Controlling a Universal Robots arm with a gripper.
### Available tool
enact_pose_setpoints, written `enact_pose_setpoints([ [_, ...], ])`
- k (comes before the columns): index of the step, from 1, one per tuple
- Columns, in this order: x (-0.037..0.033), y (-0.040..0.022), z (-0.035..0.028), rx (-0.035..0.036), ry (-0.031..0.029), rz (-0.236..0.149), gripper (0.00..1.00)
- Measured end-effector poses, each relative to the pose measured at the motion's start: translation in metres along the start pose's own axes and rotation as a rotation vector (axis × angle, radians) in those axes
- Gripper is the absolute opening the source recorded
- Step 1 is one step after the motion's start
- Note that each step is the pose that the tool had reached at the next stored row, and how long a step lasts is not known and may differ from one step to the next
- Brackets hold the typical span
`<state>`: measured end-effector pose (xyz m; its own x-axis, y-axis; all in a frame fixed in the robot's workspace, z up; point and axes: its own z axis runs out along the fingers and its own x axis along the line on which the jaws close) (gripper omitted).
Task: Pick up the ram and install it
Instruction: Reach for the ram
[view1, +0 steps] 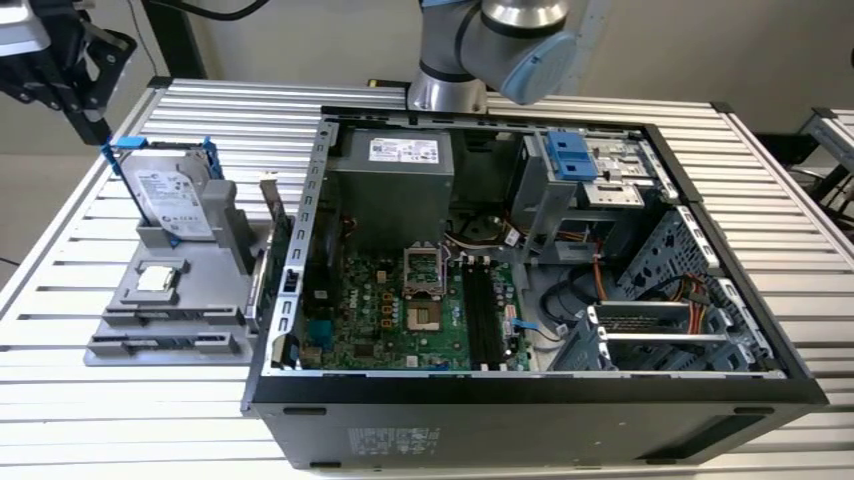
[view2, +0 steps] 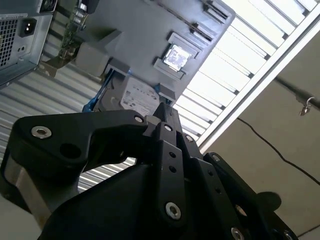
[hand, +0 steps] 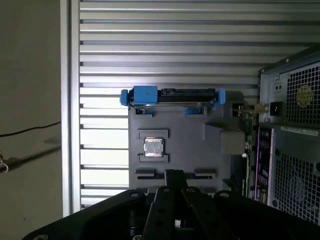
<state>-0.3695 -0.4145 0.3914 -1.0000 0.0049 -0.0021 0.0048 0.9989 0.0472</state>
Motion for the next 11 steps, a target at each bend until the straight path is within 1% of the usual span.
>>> enact_pose_setpoints([
  [2, -0.0001, -0.0033, -0.0001, 0.0, 0.0, 0.0, 0.0],
  [10, -0.0005, -0.0094, -0.0001, 0.0, 0.0, 0.0, 0.0],
  [11, -0.0007, -0.0109, -0.0001, 0.0, 0.0, 0.0, 0.0],
])
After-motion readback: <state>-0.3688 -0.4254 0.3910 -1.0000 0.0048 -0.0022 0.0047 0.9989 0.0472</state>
